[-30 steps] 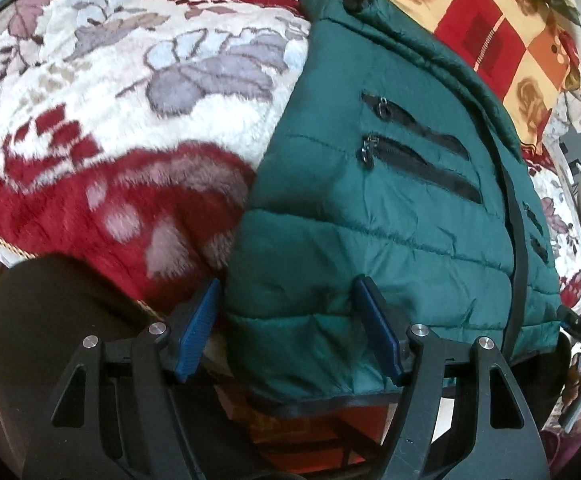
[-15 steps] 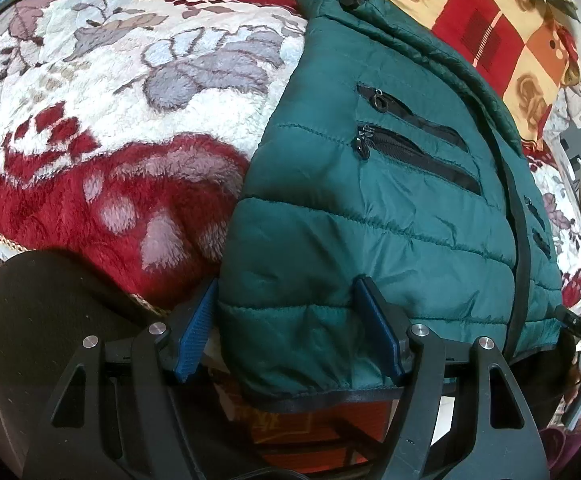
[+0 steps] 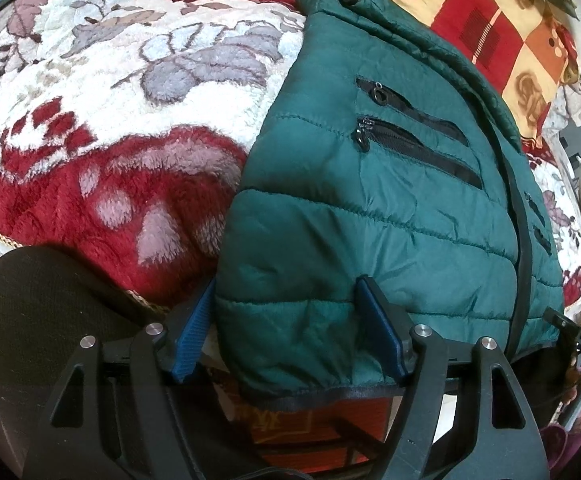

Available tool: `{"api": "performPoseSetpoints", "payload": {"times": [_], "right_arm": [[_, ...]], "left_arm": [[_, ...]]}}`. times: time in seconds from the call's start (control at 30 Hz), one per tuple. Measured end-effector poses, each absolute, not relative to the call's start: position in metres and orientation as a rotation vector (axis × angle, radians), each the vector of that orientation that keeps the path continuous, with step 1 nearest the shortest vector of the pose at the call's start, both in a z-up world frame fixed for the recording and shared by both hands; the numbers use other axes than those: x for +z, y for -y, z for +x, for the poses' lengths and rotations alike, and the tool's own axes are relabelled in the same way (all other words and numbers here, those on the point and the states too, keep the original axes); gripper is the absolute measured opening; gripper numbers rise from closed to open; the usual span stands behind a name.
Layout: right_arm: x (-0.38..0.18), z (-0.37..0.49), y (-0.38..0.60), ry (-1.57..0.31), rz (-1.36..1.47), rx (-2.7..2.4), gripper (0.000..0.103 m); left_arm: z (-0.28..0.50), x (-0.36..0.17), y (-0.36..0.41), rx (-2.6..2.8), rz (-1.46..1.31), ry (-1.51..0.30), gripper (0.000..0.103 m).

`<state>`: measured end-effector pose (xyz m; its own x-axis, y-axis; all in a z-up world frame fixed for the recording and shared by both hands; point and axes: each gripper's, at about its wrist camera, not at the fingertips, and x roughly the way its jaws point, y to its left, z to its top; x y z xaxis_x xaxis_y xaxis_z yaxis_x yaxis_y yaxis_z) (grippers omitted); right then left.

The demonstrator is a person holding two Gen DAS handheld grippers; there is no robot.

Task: Fold large clothes
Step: 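Grasp the jacket hem with the left tool while the right tool grasps the hem beside it, then lift the hem with both tools and fold it over toward the collar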

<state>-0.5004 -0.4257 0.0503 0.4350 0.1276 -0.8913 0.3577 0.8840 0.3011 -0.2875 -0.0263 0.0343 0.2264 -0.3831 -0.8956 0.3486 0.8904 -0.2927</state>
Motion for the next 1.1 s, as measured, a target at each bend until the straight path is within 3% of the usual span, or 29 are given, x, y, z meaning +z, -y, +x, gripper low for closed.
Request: {"api": "performPoseSetpoints", "payload": {"times": [0.03, 0.13, 0.2, 0.3, 0.4, 0.77, 1.1], "right_arm": [[0.052, -0.501, 0.425, -1.121, 0.474, -0.150, 0.044], [0.059, -0.504, 0.425, -1.092, 0.438, -0.134, 0.026], [0.066, -0.506, 0.426, -1.067, 0.434, -0.120, 0.020], [0.079, -0.509, 0.430, -1.023, 0.445, -0.094, 0.016], [0.099, -0.509, 0.437, -0.946, 0.500, -0.049, 0.014], [0.153, -0.475, 0.469, -0.734, 0.605, -0.053, 0.013], [0.181, -0.412, 0.513, -0.642, 0.620, -0.161, 0.013]], "left_arm": [[-0.287, 0.033, 0.026, -0.512, -0.037, -1.251, 0.072], [-0.287, 0.032, 0.025, -0.538, -0.034, -1.264, 0.071], [-0.289, 0.035, 0.026, -0.563, -0.030, -1.254, 0.050], [-0.293, 0.045, 0.028, -0.579, -0.012, -1.230, 0.027], [-0.292, 0.061, 0.024, -0.601, -0.035, -1.210, 0.015], [-0.257, 0.142, 0.029, -0.643, -0.155, -1.021, 0.012], [-0.187, 0.182, 0.060, -0.614, -0.238, -0.928, 0.012]]}}
